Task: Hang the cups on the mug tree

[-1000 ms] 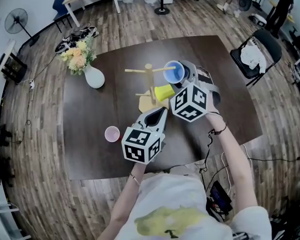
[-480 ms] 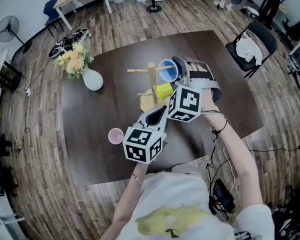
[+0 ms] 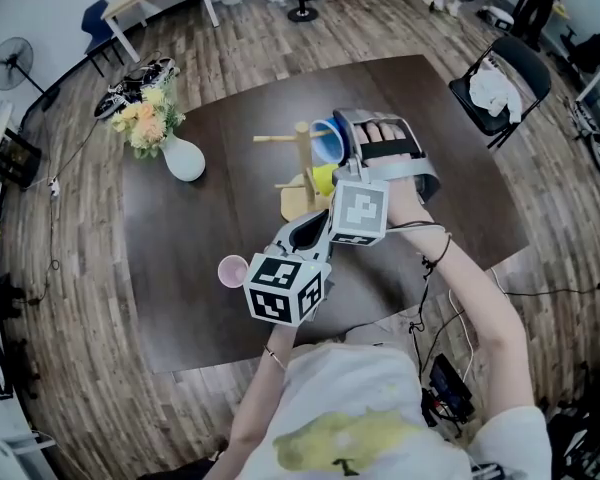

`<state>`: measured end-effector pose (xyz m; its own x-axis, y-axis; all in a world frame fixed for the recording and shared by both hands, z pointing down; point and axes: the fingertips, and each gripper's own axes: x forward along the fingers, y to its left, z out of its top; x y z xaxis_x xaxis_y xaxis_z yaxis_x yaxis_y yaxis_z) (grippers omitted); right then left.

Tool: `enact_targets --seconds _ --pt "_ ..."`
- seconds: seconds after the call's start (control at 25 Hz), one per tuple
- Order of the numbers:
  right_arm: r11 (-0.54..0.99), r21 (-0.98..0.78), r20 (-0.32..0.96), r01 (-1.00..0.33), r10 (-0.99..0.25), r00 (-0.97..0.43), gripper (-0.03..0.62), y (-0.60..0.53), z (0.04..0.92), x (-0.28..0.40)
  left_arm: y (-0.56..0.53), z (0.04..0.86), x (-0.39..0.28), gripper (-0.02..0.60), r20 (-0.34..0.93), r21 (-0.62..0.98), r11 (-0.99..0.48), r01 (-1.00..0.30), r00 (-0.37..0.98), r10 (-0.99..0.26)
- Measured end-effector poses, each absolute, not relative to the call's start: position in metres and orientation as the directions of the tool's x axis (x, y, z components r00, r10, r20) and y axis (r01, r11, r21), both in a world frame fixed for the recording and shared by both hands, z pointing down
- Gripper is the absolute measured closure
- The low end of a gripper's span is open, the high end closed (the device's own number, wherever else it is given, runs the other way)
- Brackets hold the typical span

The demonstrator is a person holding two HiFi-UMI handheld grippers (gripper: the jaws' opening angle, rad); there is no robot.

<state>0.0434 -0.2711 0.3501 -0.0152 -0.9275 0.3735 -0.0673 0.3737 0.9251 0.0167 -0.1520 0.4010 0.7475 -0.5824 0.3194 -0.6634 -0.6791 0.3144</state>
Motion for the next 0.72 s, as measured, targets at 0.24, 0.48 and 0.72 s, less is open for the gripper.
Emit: enact_targets --seconds 0.24,0.48,0.72 --pt "0.357 0.934 0.357 -0.022 -0.934 0.005 0.303 -0.27 0.349 0.043 -0.151 0.402 0.014 0.565 0.318 0.32 -0.677 -0.663 0.748 -0.582" --pt "0.393 0.919 0.392 -0.027 -0.919 -0.031 0.303 -0.262 0.356 0.034 -0.149 0.403 0.011 0.565 0.319 0.329 -0.676 -0.66 0.751 -0.578" --pt "0.388 0.922 0.386 -0.018 -0.921 -0.052 0.298 -0.259 0.358 0.025 -0.147 0.404 0.008 0.565 0.315 0.336 -0.675 -0.657 0.754 -0.577"
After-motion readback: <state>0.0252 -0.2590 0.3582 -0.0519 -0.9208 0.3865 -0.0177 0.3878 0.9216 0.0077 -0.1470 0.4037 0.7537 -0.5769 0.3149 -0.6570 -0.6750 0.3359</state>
